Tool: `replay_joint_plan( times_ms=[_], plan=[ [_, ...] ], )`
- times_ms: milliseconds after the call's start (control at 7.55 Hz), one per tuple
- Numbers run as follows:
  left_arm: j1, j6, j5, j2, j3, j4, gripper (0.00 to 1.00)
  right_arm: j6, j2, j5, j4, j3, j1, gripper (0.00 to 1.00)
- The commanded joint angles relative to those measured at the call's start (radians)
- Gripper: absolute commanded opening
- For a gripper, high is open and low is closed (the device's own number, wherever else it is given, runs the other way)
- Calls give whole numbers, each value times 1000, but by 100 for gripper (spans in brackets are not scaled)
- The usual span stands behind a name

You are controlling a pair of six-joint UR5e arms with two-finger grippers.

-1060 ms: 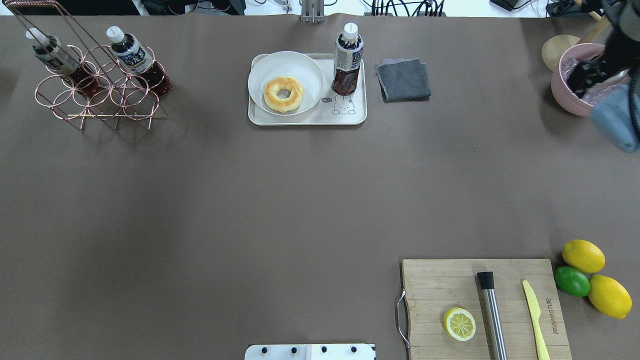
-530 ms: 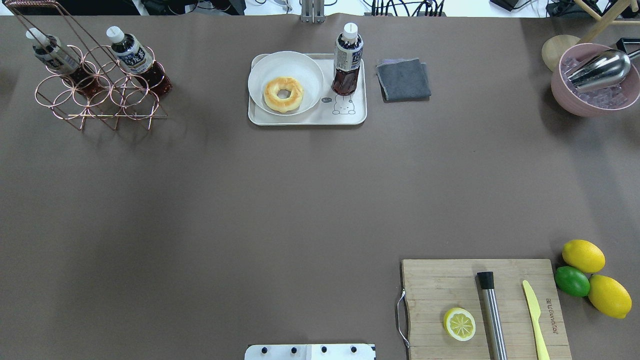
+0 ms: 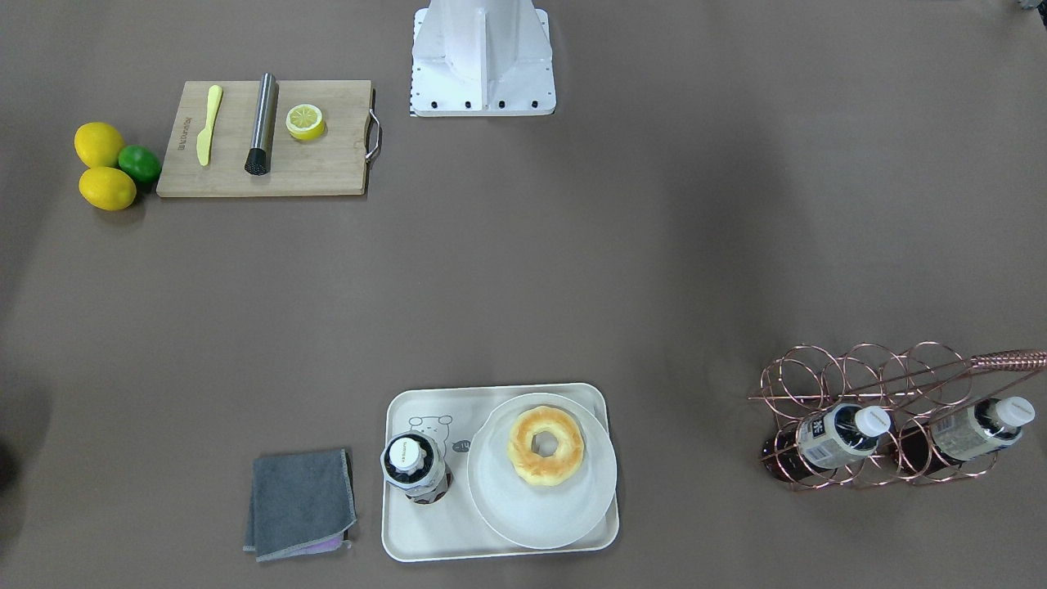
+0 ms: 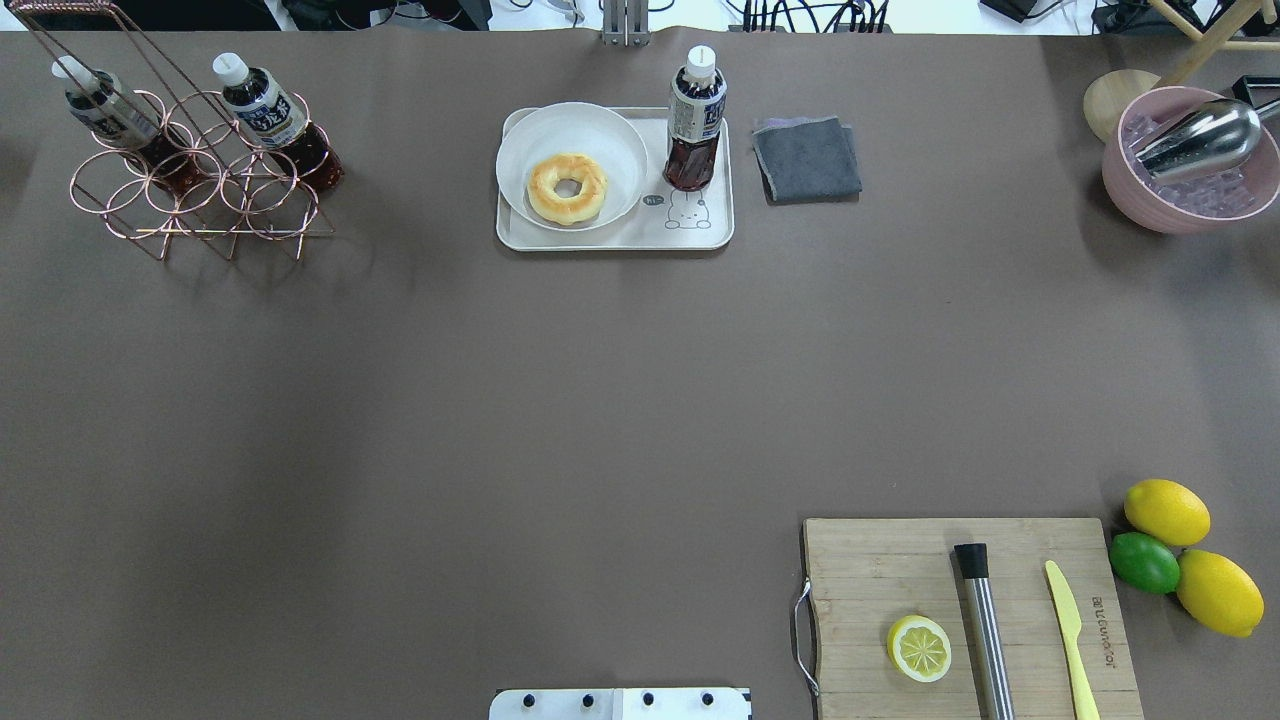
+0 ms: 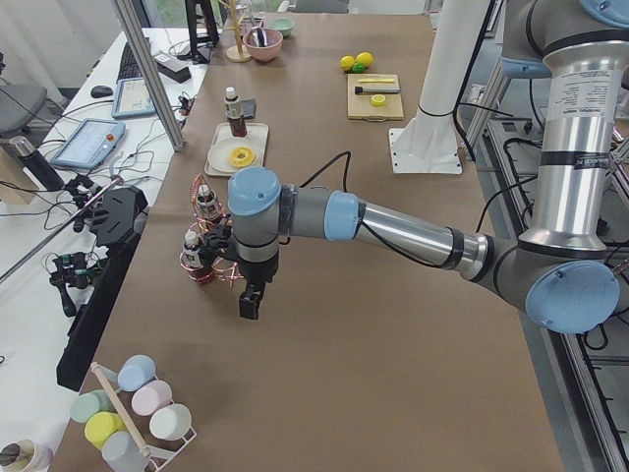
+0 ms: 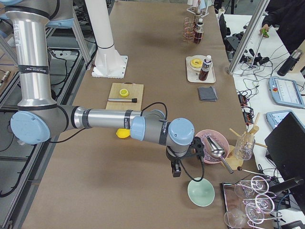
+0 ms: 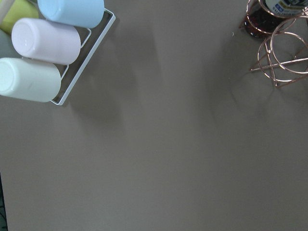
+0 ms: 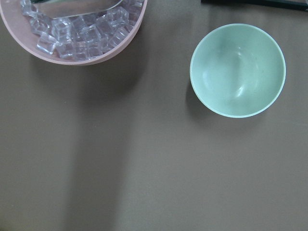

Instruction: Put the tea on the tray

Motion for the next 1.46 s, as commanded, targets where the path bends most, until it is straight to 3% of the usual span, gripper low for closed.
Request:
replay_joint_plan(
  times_ms=[0, 397, 1325],
  plan=[
    [0, 1, -5, 54, -4, -3, 98, 13, 1, 1, -100, 79, 3, 100],
    [0, 1, -2, 54, 54, -8, 98, 30, -7, 1, -97, 76, 3, 100],
    [2, 1, 0, 51, 58, -6, 98, 50, 2, -9, -89, 74, 1, 100]
  ],
)
